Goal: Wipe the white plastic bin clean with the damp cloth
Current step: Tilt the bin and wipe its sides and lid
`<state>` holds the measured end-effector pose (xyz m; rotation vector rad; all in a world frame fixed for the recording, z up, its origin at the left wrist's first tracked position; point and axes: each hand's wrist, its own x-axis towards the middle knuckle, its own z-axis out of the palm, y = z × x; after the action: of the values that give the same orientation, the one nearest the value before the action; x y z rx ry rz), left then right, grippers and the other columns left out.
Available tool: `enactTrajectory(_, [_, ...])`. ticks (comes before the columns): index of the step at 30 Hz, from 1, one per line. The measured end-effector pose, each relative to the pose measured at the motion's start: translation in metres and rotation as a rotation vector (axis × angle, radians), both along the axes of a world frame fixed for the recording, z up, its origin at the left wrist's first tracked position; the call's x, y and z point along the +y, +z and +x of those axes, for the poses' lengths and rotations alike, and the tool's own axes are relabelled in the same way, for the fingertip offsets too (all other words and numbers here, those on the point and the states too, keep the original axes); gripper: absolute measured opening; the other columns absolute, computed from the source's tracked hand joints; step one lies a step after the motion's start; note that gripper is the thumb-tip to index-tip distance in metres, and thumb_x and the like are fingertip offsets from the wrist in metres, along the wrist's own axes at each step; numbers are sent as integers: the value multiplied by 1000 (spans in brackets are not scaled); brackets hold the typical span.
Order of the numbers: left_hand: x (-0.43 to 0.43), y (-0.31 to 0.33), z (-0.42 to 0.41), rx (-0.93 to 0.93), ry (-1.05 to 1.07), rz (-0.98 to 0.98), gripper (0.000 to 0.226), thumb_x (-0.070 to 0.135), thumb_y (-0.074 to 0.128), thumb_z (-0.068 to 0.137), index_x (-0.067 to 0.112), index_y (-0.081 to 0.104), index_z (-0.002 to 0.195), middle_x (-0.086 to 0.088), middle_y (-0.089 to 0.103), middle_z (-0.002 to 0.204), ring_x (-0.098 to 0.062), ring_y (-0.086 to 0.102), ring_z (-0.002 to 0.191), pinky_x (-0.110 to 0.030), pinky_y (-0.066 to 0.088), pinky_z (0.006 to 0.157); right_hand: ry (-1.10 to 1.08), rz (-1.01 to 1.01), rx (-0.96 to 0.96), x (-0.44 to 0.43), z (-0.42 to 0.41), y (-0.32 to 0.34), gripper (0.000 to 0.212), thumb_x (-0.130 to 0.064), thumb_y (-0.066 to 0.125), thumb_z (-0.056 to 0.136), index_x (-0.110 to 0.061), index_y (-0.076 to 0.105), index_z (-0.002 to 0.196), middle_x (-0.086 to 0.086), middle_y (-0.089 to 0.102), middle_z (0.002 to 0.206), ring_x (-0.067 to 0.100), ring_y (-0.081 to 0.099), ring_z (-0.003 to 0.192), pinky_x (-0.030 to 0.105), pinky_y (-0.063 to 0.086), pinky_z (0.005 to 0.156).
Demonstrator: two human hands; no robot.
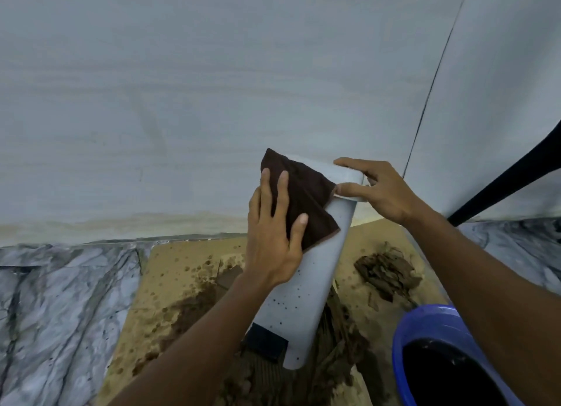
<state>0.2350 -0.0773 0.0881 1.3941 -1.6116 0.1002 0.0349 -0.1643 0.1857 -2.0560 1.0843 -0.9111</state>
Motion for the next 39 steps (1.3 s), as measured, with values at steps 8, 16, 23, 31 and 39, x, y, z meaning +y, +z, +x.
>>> enactTrajectory(8, [-17,-18,-7,-111,73,-4,74,53,37,102,23,9,163,-7,9,170,-33,19,151,-50,25,121,-19,-24,-132,-18,-2,-6,53,-33,68,74,-16,67,123,-2,65,129,15,57,121,44,45,106])
enactTrajectory(16, [-18,-26,-40,185,198,-6,76,52,36,104,9,11,162,-8,11,170,-20,9,157,-44,16,127,-23,2,-184,-18,2,-10,48,-41,73,73,-23,70,117,-9,68,121,11,61,114,37,48,101])
enactTrajectory(23, [-15,-32,-48,-384,-62,-63,75,50,32,104,6,11,161,-13,2,171,-31,2,158,-54,6,126,-36,29,-250,-23,-3,-14,35,-35,78,78,-28,71,112,-13,69,117,5,62,108,22,48,87])
enactTrajectory(31, [-29,-15,-36,-135,115,-20,74,53,30,104,13,10,163,-11,-2,171,-30,-4,158,-53,5,126,-19,5,-217,-21,10,-15,40,-43,77,77,-32,68,115,-18,67,115,-2,61,105,22,49,91])
enactTrajectory(39, [-16,-37,-32,-516,-135,-95,70,45,38,104,14,13,162,-10,4,171,-31,5,158,-55,10,126,-10,32,-261,-24,-2,-17,31,-32,77,80,-30,71,110,-14,69,114,2,63,106,17,48,85])
